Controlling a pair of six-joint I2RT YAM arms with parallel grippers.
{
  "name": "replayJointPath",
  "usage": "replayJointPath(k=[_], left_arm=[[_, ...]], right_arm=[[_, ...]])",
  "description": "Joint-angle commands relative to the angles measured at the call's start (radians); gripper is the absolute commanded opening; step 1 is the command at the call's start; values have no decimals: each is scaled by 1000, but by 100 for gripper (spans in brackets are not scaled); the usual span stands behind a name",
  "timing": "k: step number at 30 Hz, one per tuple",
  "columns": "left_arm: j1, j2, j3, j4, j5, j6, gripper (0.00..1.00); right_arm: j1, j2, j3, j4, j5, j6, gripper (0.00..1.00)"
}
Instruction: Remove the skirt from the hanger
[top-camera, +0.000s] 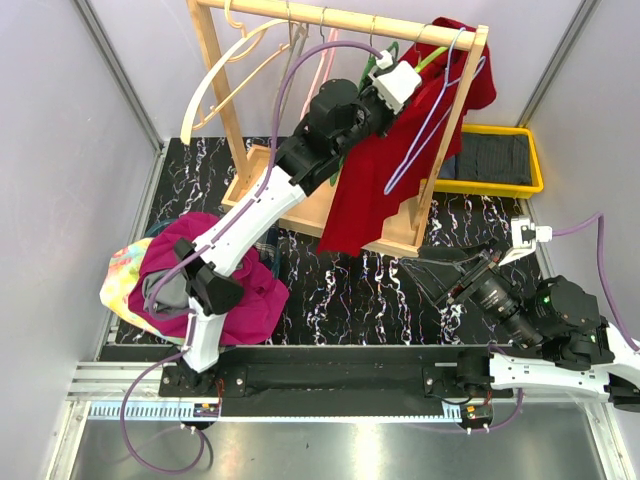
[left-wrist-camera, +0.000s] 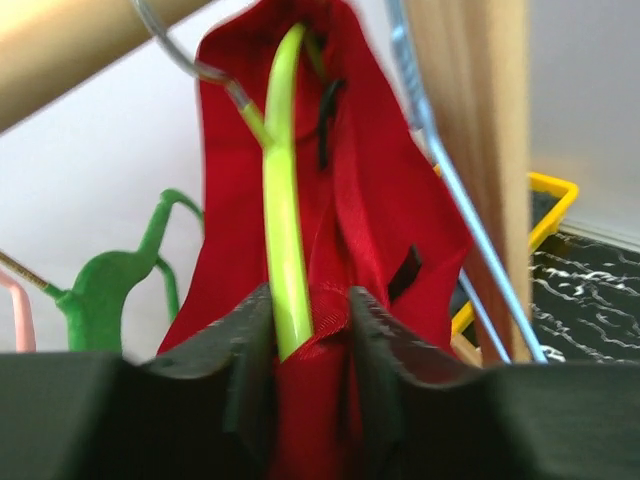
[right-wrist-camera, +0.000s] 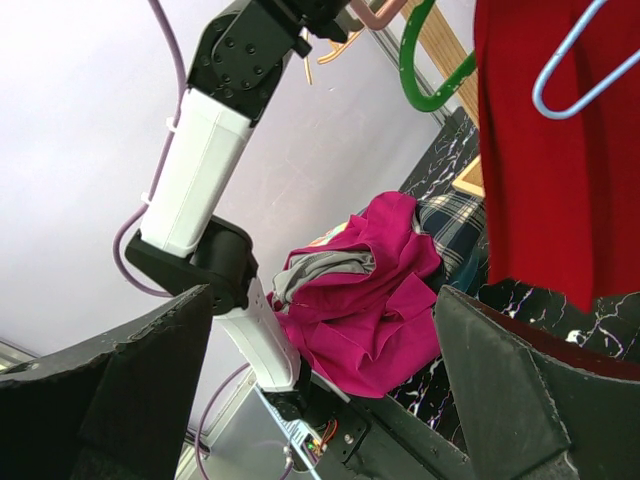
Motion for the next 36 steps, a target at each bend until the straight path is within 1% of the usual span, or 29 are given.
replayJointPath(k=[1, 5, 8, 13, 17, 19, 21, 23, 25, 28, 31, 34, 36], left_arm=[[14, 14, 31, -44, -4, -22, 25], [17, 8, 31, -42, -1, -21, 10], [17, 3, 30, -44, -1, -16, 5], [18, 5, 41, -42, -1, -16, 3], [18, 15, 62, -38, -1, -11, 0], [17, 20, 74, -10, -1, -1, 0], [18, 32, 105, 25, -6, 1, 0], [18, 52, 149, 2, -1, 12, 0], [18, 49, 136, -8, 31, 9, 0], [18, 8, 62, 1, 33, -5, 0], [25, -3, 33, 62, 25, -14, 0], [26, 20, 103, 80, 10, 12, 0], [31, 20, 110, 152, -27, 21, 0]], right_arm=[[8, 16, 28, 6, 10, -3, 100], [8, 19, 28, 9, 8, -1, 100], [7, 21, 28, 12, 8, -3, 100], [7, 20, 28, 14, 5, -1, 100], [8, 20, 26, 14, 7, -3, 100], [7, 18, 26, 14, 7, -3, 100], [8, 20, 26, 15, 8, -4, 100], [8, 20, 28, 14, 8, -4, 100], [8, 18, 28, 15, 11, -6, 100], [7, 16, 26, 15, 16, -6, 100], [8, 16, 20, 15, 14, -4, 100], [8, 19, 22, 17, 13, -3, 100], [7, 18, 20, 20, 13, -4, 100]])
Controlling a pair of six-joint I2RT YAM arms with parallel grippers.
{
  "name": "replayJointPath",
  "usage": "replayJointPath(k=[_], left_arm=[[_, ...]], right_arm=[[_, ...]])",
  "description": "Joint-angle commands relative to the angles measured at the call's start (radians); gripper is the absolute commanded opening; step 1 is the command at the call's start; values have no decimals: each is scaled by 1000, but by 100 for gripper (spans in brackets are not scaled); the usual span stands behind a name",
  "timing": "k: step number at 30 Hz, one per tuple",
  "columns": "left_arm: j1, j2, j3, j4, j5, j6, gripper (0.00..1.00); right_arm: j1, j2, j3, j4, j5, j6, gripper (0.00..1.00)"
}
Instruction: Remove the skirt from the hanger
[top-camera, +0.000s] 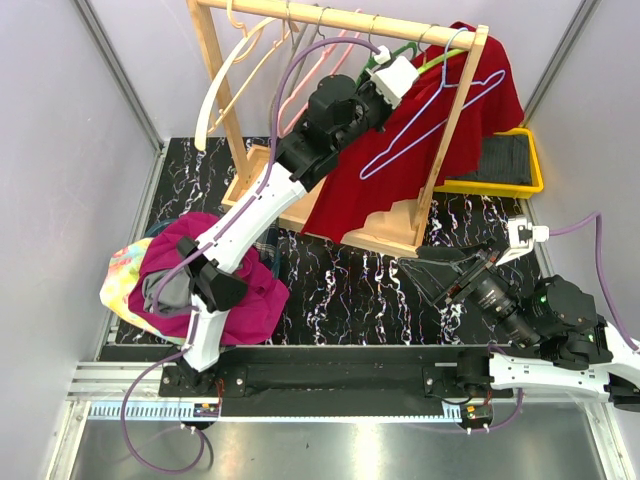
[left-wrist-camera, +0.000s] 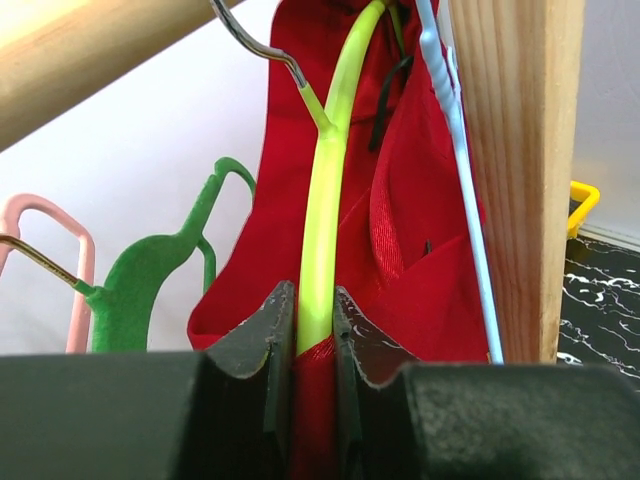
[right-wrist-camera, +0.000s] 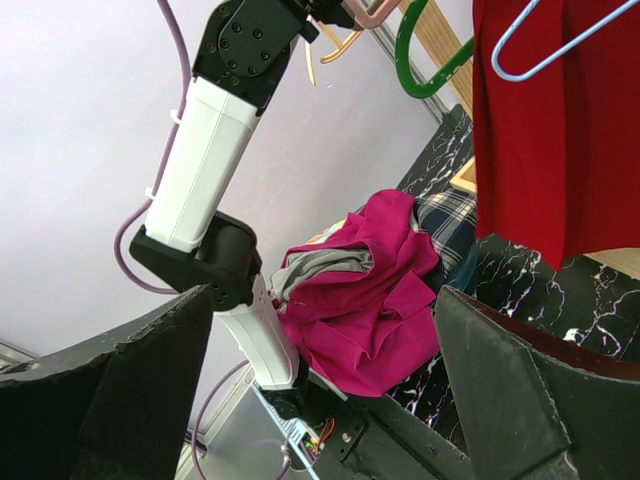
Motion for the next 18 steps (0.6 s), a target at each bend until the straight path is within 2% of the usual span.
replayJointPath(k=[1, 2, 6, 12, 18], left_arm=[[18, -19, 60, 189, -33, 21, 0], [21, -19, 66, 251, -50, 24, 0], [45, -8, 144, 307, -50, 59, 0], [71, -72, 140, 371, -36, 65, 0], [96, -218, 4, 388, -41, 41, 0]], right_arm=[[8, 7, 15, 18, 14, -2, 100], [8, 3, 12, 16, 16, 1, 100], [8, -1, -3, 18, 11, 12, 100], [7, 8, -22, 19, 14, 19, 100], [8, 8, -32, 18, 14, 28, 100]])
